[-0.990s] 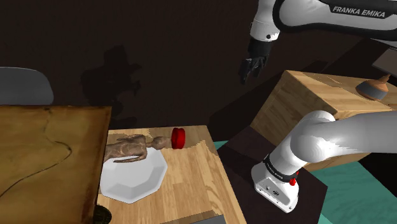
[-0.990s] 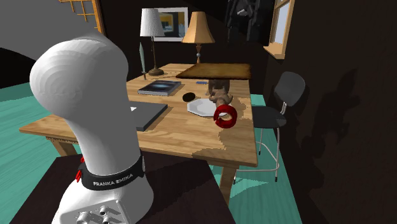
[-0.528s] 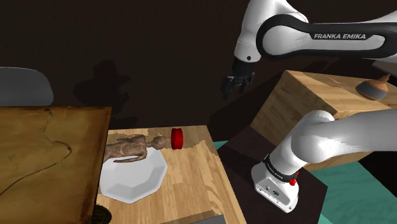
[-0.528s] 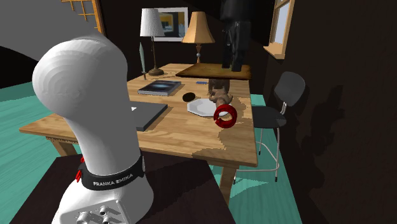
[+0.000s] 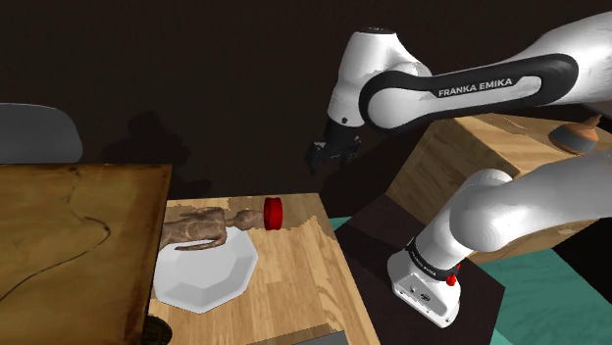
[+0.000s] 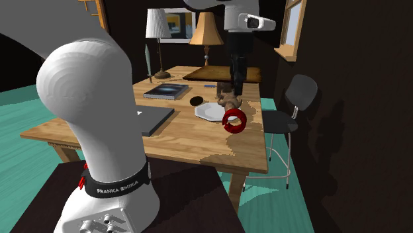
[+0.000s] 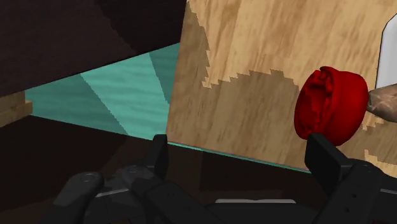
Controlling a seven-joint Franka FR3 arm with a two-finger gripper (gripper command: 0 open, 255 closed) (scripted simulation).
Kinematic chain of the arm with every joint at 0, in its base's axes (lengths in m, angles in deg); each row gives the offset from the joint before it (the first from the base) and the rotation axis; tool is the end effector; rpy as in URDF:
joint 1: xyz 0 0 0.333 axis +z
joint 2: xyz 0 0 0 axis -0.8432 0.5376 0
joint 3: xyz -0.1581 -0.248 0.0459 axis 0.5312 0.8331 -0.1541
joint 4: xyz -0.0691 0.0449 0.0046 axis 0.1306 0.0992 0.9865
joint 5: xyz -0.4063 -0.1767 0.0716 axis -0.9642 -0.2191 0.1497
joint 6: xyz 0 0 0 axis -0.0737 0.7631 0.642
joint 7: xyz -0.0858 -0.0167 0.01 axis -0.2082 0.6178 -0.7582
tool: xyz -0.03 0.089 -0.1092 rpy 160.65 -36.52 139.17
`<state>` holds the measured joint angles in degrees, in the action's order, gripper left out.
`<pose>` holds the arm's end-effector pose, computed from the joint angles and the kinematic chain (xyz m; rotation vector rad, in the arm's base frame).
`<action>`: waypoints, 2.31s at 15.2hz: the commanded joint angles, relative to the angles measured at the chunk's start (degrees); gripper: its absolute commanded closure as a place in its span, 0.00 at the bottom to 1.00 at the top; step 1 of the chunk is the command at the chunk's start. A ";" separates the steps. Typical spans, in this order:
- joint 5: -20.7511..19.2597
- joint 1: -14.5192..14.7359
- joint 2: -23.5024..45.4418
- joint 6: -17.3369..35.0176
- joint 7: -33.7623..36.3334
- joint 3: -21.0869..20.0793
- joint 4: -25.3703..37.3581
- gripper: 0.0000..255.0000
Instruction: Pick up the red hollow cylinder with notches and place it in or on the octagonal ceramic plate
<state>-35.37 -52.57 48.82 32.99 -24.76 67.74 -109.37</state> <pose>0.3847 0.1605 0.3138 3.0785 -0.4193 -0.0311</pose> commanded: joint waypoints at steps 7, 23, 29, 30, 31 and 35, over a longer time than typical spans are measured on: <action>0.63 -1.63 16.91 18.78 14.71 -9.11 2.53 0.00; -7.24 -4.18 29.38 30.65 23.99 -12.53 3.45 0.00; -7.24 -4.19 29.39 30.66 23.98 -12.53 3.45 1.00; -7.23 -4.18 29.38 30.64 23.98 -12.53 3.46 1.00; -7.22 -4.18 29.37 30.62 23.97 -12.53 3.46 1.00; -7.24 -4.18 29.38 30.65 23.99 -12.53 3.45 1.00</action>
<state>-42.60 -56.75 78.17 63.66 -0.78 55.21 -105.88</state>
